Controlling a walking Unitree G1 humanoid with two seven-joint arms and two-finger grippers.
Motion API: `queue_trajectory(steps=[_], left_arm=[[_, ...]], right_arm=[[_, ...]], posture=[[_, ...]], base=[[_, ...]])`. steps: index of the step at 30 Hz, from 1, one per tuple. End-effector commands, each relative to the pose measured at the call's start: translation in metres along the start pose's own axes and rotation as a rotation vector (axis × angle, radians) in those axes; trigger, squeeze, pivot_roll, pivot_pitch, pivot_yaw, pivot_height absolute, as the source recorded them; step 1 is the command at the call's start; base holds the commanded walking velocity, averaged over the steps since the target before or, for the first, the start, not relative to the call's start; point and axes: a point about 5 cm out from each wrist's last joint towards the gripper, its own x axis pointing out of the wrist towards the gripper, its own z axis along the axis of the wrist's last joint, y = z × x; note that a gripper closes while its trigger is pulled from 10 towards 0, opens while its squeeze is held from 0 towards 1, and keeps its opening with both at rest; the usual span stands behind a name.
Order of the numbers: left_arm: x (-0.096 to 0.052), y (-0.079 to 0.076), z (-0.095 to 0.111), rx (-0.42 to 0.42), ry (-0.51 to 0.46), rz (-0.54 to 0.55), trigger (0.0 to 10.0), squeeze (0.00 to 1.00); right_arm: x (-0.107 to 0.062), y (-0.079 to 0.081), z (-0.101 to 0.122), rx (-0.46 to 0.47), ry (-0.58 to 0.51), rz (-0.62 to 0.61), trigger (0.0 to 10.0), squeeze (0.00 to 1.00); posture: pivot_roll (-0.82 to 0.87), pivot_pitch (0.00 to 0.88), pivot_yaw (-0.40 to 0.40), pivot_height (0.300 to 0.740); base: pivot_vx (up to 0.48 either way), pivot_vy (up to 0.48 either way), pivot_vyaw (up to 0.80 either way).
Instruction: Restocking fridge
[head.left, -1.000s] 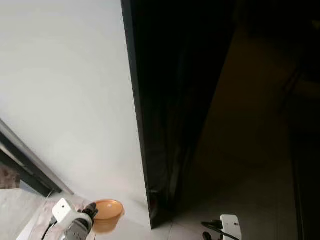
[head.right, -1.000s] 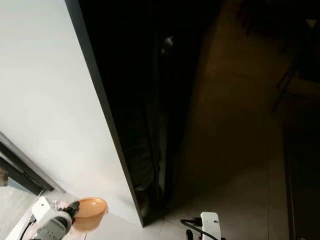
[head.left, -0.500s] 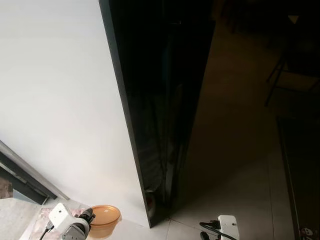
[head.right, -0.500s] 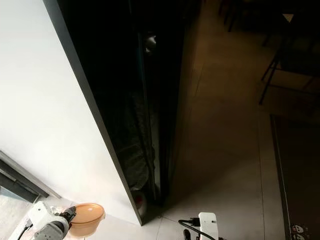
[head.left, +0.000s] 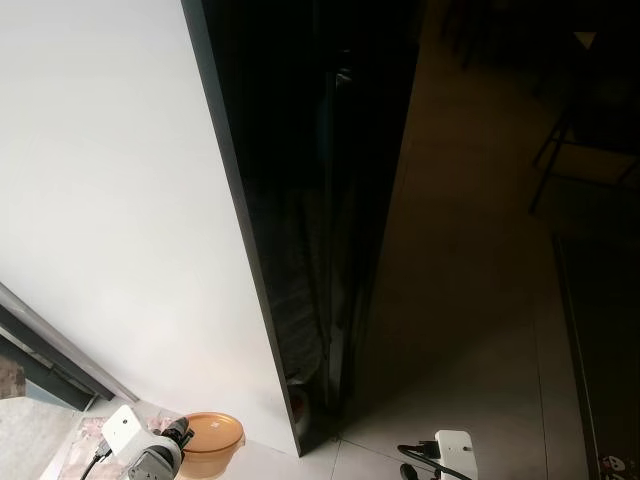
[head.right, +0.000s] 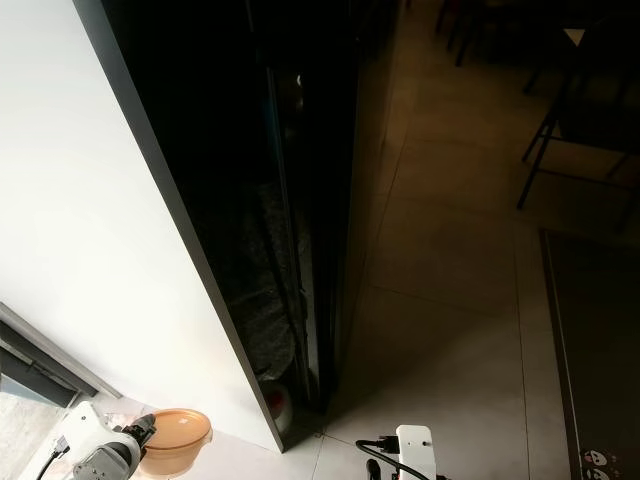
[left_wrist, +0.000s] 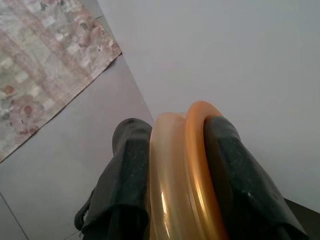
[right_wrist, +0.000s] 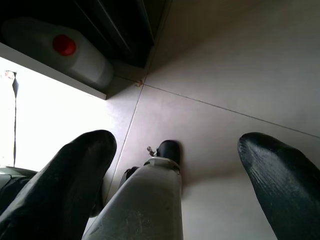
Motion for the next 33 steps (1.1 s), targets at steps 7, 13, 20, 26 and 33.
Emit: queue_trajectory(steps=[7, 13, 20, 26, 33], left_arm=[[-0.0006, 0.0024, -0.0037, 0.017, 0.015, 0.010, 10.0, 0.00], [-0.0006, 0.0023, -0.0044, 0.023, 0.017, 0.008, 10.0, 0.00], [-0.0005, 0.0014, -0.0047, 0.024, 0.018, 0.007, 10.0, 0.00], [-0.0005, 0.0008, -0.0052, 0.031, 0.021, 0.005, 10.0, 0.00], [-0.0007, 0.0010, -0.0065, 0.042, 0.023, 0.008, 10.0, 0.00]], right_arm=[[-0.0003, 0.0014, -0.0021, 0.006, 0.000, -0.003, 10.0, 0.00], [-0.0004, 0.0013, -0.0022, 0.003, -0.002, 0.000, 10.0, 0.00], [-0.0004, 0.0009, -0.0023, 0.009, -0.001, -0.004, 10.0, 0.00], [-0.0003, 0.0005, -0.0018, 0.006, -0.002, -0.010, 10.0, 0.00], [-0.0003, 0.0004, -0.0001, 0.005, -0.020, -0.017, 10.0, 0.00]], posture=[[0.03, 0.037, 0.046, 0.740], [0.02, 0.037, 0.045, 0.740], [0.02, 0.038, 0.044, 0.740], [0.02, 0.041, 0.044, 0.740], [0.03, 0.043, 0.044, 0.740]], base=[[0.000, 0.000, -0.34], [0.000, 0.223, 0.00], [0.000, 0.268, 0.00], [0.000, 0.293, -0.60], [0.000, 0.169, -0.11]])
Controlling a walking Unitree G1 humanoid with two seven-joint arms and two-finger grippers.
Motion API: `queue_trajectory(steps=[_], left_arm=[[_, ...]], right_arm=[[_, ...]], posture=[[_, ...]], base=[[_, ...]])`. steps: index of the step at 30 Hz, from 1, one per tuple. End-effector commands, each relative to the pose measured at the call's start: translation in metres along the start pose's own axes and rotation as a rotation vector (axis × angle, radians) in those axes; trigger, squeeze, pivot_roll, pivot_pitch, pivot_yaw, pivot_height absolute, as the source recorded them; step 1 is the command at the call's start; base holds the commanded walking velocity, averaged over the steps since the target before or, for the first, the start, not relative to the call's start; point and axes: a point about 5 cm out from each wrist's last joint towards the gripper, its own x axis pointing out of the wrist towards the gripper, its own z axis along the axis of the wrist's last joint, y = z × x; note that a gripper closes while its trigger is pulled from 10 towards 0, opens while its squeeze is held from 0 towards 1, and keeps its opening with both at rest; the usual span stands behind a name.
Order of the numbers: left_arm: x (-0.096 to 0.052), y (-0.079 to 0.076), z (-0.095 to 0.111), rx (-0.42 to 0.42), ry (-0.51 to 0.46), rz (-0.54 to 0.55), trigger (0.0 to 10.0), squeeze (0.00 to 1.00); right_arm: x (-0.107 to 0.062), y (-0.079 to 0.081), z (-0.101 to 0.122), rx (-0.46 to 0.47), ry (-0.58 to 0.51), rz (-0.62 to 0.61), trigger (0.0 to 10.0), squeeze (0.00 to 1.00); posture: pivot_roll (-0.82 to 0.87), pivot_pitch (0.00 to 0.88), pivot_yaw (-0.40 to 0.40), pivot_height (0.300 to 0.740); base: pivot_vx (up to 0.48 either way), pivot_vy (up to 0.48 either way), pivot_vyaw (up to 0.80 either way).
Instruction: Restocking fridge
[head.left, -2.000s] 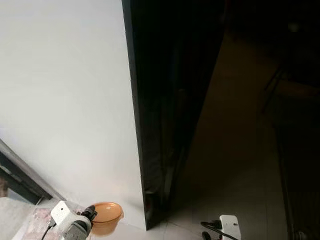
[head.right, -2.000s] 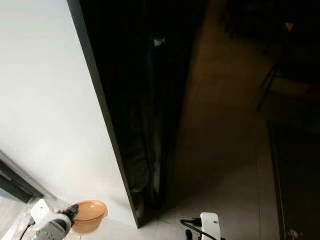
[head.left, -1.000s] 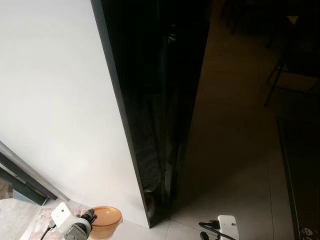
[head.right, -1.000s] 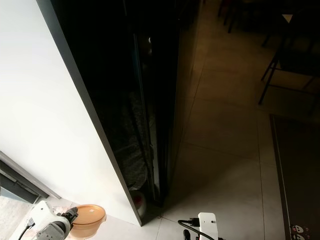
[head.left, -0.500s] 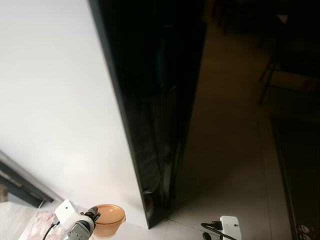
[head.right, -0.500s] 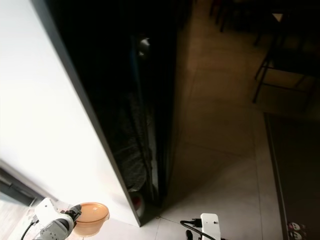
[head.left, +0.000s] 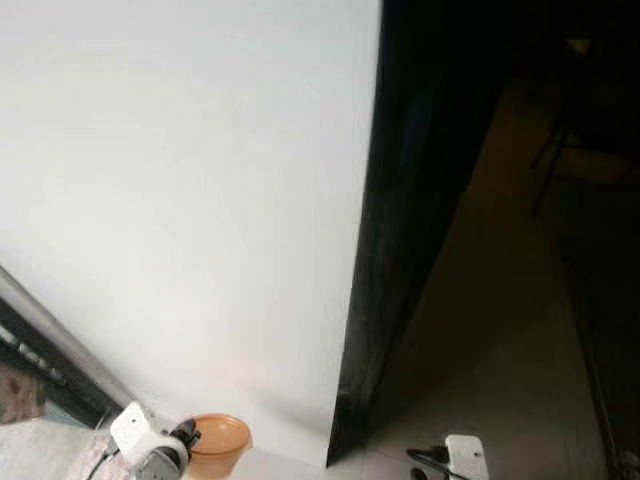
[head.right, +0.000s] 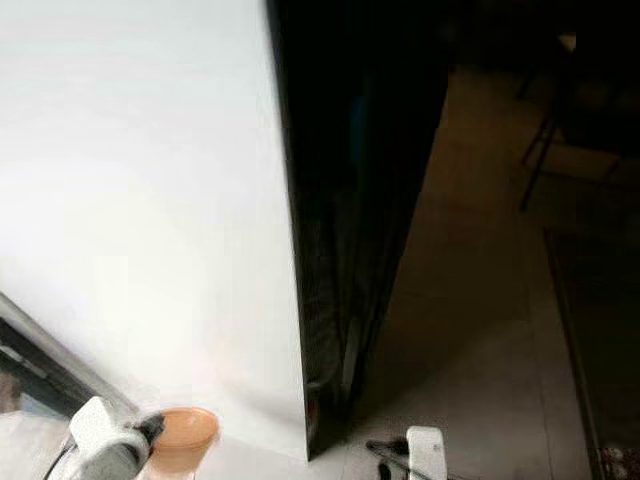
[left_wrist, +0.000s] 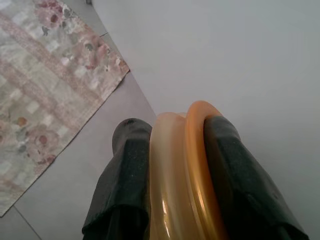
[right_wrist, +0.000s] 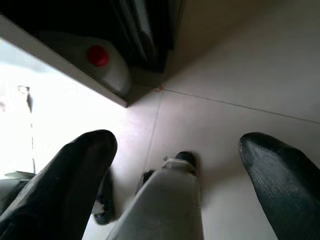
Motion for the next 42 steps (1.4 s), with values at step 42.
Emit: queue_trajectory(steps=[42], left_arm=[[-0.003, 0.009, -0.012, 0.112, 0.032, 0.015, 10.0, 0.00]], right_arm=[[-0.005, -0.018, 0.041, 0.012, -0.328, -0.164, 10.0, 0.00]], posture=[[0.01, 0.023, 0.034, 0.740]], base=[[0.000, -0.016, 0.00]])
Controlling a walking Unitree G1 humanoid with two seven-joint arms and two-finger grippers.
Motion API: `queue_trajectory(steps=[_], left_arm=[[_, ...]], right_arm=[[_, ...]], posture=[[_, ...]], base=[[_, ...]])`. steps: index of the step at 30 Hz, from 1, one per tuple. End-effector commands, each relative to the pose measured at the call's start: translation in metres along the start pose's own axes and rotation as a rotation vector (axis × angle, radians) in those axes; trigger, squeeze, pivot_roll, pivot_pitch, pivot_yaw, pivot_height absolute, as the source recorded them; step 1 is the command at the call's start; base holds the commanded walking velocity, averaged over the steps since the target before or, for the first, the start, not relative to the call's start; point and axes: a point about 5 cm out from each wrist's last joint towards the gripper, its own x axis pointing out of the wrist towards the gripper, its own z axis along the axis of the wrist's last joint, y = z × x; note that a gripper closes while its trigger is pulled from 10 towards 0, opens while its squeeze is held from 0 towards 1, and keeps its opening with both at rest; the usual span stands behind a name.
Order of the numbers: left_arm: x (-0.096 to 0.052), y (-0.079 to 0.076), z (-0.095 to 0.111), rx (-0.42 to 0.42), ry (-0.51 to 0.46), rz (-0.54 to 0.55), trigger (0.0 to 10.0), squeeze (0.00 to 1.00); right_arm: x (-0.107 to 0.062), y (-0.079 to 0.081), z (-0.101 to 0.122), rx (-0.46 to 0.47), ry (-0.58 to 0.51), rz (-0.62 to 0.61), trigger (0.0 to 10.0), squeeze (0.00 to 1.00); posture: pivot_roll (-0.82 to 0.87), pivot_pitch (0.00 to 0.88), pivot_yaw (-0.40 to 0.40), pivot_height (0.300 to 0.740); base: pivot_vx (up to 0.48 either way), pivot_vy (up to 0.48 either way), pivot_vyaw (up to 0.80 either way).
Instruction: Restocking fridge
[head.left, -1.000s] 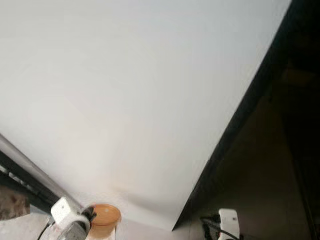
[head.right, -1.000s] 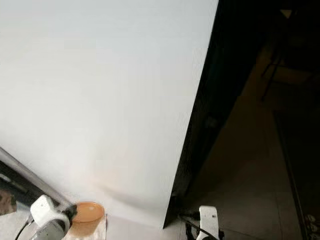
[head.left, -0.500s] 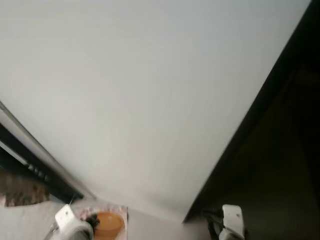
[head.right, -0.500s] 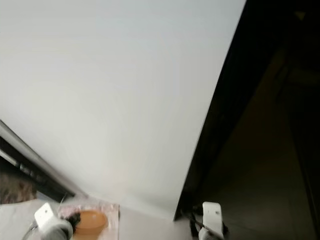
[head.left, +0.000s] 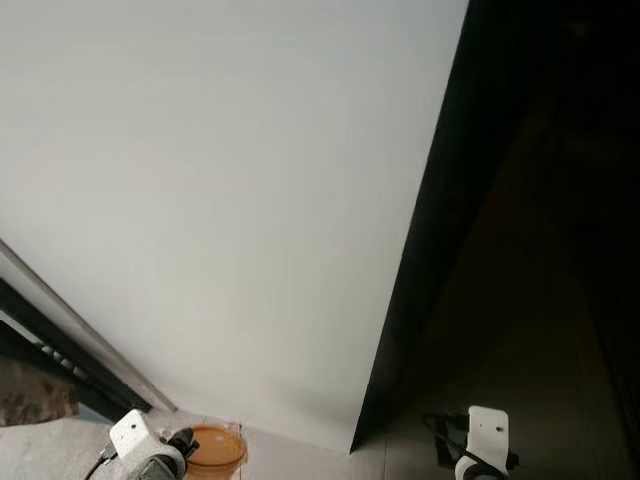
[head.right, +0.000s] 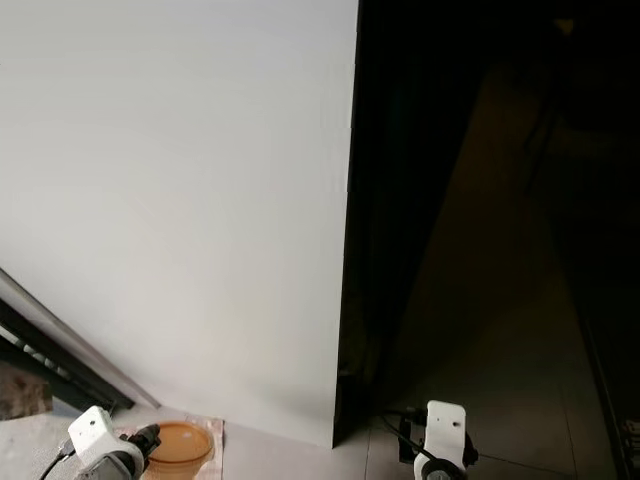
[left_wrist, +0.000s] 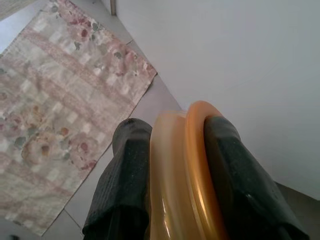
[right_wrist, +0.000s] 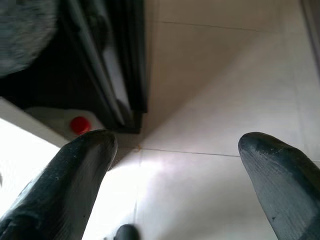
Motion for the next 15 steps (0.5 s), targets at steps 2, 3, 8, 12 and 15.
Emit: queue_trajectory(steps=[2, 3, 8, 12, 15], left_arm=[[-0.001, 0.004, -0.002, 0.013, 0.012, 0.013, 10.0, 0.00], [-0.001, 0.004, -0.003, 0.009, 0.013, 0.015, 10.0, 0.00], [-0.001, 0.004, -0.003, 0.004, 0.016, 0.014, 10.0, 0.00], [-0.001, 0.004, -0.004, 0.004, 0.018, 0.015, 10.0, 0.00], [-0.001, 0.004, -0.005, 0.003, 0.018, 0.016, 10.0, 0.00]], right_arm=[[0.002, 0.002, 0.008, -0.016, -0.035, 0.026, 10.0, 0.00], [0.004, 0.002, 0.012, -0.019, -0.054, 0.030, 10.0, 0.00], [0.009, -0.001, 0.025, 0.010, -0.096, 0.001, 10.0, 0.00], [0.010, -0.001, 0.032, 0.011, -0.120, -0.003, 10.0, 0.00], [0.011, -0.002, 0.035, 0.014, -0.133, -0.010, 10.0, 0.00]], posture=[[0.01, 0.030, 0.033, 0.740], [0.01, 0.030, 0.033, 0.740], [0.01, 0.042, 0.030, 0.740], [0.01, 0.045, 0.030, 0.740], [0.01, 0.046, 0.029, 0.740]], base=[[0.000, -0.347, 0.00], [0.000, -0.247, 0.00], [0.000, -0.099, 0.00], [0.000, 0.000, 0.00], [0.000, 0.000, 0.00]])
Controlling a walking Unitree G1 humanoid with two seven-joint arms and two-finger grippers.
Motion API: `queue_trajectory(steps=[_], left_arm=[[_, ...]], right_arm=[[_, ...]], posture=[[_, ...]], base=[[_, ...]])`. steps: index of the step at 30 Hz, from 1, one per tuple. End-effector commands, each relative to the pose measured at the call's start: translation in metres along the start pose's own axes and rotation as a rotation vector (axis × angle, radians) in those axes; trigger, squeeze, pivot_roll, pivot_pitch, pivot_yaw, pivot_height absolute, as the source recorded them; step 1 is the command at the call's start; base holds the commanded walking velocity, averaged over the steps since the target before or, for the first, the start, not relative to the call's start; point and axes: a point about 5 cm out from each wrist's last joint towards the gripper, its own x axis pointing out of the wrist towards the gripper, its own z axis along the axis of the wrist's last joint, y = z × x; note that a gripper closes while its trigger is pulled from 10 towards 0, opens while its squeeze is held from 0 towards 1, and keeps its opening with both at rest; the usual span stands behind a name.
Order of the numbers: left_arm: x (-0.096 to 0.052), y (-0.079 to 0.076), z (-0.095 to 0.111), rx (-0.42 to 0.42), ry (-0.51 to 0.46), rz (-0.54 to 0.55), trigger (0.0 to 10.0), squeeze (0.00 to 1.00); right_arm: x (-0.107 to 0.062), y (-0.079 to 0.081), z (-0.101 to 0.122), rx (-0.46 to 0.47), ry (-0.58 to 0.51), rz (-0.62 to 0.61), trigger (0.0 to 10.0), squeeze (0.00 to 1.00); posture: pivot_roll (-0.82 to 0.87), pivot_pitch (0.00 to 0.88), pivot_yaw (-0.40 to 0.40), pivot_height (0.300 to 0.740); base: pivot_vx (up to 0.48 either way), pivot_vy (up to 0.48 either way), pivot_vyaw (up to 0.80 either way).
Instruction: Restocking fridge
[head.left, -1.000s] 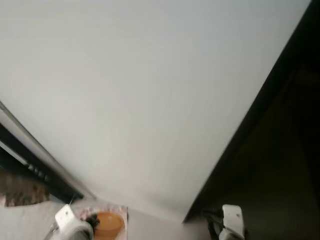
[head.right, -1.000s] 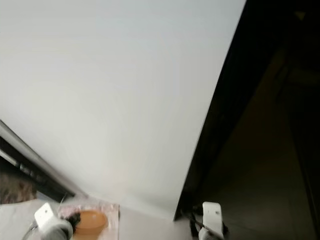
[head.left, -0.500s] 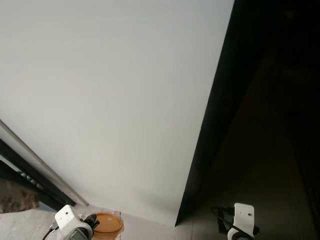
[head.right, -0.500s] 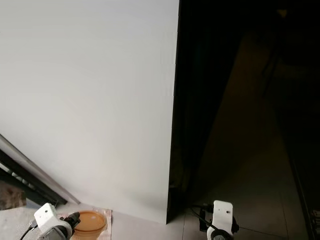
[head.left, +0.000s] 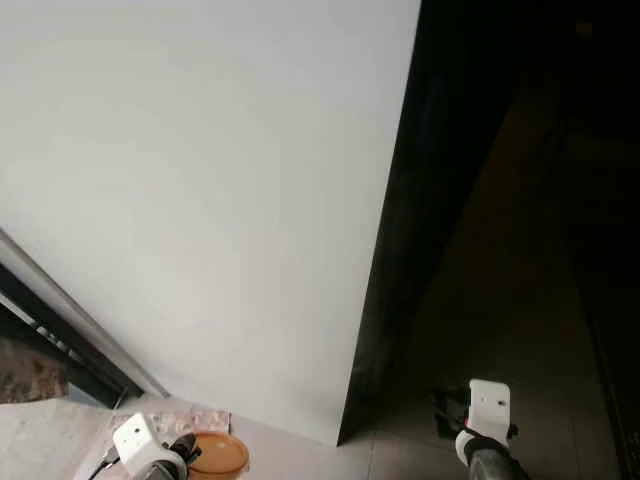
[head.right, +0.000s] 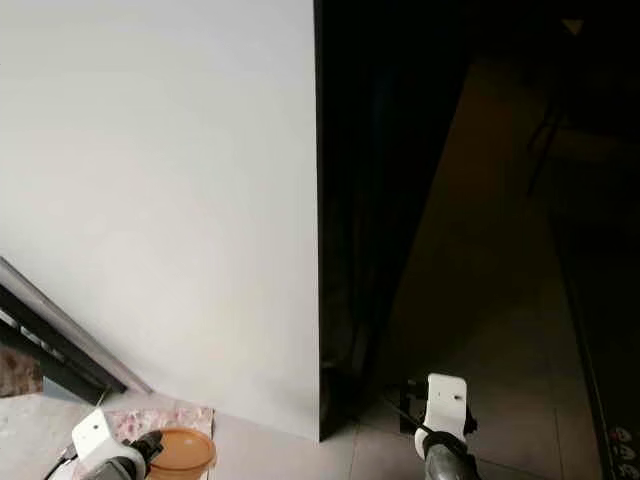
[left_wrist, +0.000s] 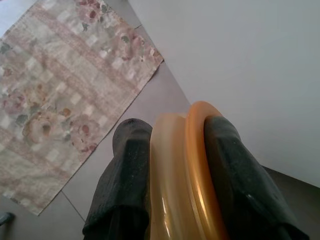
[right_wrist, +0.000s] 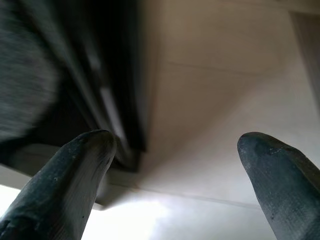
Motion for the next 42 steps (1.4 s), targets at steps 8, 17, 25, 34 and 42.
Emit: queue_trajectory(steps=[8, 17, 25, 34, 42], left_arm=[[-0.001, 0.005, -0.004, 0.004, 0.012, 0.015, 10.0, 0.00], [-0.002, 0.006, -0.009, 0.021, 0.023, 0.015, 10.0, 0.00], [-0.002, 0.006, -0.008, 0.026, 0.020, 0.015, 10.0, 0.00], [-0.001, 0.004, -0.005, 0.018, 0.011, 0.012, 10.0, 0.00], [-0.002, 0.004, -0.009, 0.018, 0.018, 0.013, 10.0, 0.00]], right_arm=[[0.003, -0.005, 0.010, -0.021, -0.053, -0.032, 10.0, 0.00], [-0.005, -0.013, 0.015, 0.015, -0.149, -0.151, 10.0, 0.00], [-0.011, -0.023, 0.025, -0.011, -0.255, -0.187, 10.0, 0.00], [-0.004, -0.002, 0.062, -0.051, -0.399, -0.059, 10.0, 0.00], [-0.007, 0.006, 0.071, -0.037, -0.449, -0.017, 10.0, 1.00]], posture=[[0.01, 0.048, 0.025, 0.740], [0.01, 0.047, 0.017, 0.740], [0.00, 0.047, 0.018, 0.740], [0.00, 0.048, 0.014, 0.740], [0.00, 0.043, 0.015, 0.740]], base=[[0.000, 0.000, 0.00], [0.000, 0.000, 0.00], [0.000, 0.000, 0.00], [0.000, 0.000, 0.00], [0.000, 0.000, 0.00]])
